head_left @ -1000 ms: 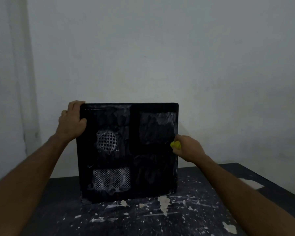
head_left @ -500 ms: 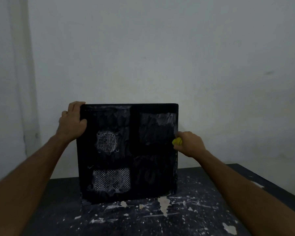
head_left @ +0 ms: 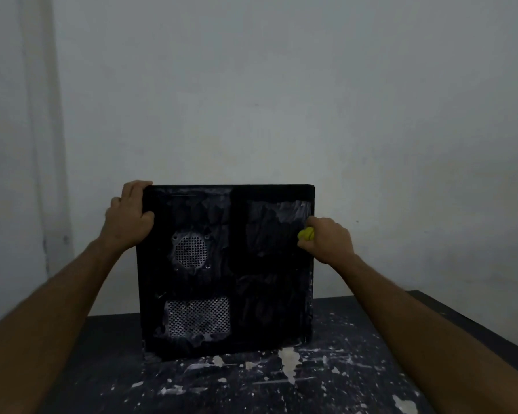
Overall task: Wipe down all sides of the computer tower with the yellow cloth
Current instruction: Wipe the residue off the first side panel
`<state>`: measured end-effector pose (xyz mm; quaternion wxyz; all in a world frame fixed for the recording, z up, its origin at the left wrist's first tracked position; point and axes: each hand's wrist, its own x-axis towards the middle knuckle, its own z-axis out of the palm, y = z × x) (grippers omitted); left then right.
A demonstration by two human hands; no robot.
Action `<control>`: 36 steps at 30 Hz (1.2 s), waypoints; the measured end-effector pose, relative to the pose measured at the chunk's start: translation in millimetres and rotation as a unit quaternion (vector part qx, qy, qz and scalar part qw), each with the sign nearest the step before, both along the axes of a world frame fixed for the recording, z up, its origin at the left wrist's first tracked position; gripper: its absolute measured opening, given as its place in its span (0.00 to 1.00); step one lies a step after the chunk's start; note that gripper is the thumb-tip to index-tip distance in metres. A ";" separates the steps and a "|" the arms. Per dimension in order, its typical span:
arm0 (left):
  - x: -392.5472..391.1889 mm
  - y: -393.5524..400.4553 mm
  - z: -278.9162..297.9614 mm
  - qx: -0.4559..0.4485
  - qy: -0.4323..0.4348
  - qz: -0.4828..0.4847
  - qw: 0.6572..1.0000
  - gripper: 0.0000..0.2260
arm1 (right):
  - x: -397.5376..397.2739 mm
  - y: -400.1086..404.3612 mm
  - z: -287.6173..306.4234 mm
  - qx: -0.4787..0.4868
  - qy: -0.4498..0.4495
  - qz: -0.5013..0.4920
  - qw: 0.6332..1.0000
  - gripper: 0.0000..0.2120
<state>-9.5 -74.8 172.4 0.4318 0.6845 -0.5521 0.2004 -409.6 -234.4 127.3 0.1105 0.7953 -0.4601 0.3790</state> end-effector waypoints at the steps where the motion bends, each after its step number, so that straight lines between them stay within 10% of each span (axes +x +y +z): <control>1: -0.4 0.2 -0.2 0.000 -0.001 0.000 1.000 0.34 | 2.2 0.4 -0.7 -0.011 -0.018 0.005 1.000 0.17; 36: 1.7 -0.5 -1.6 -0.004 -0.005 -0.009 1.000 0.33 | 0.5 -7.2 28.3 0.000 -0.046 0.025 0.999 0.20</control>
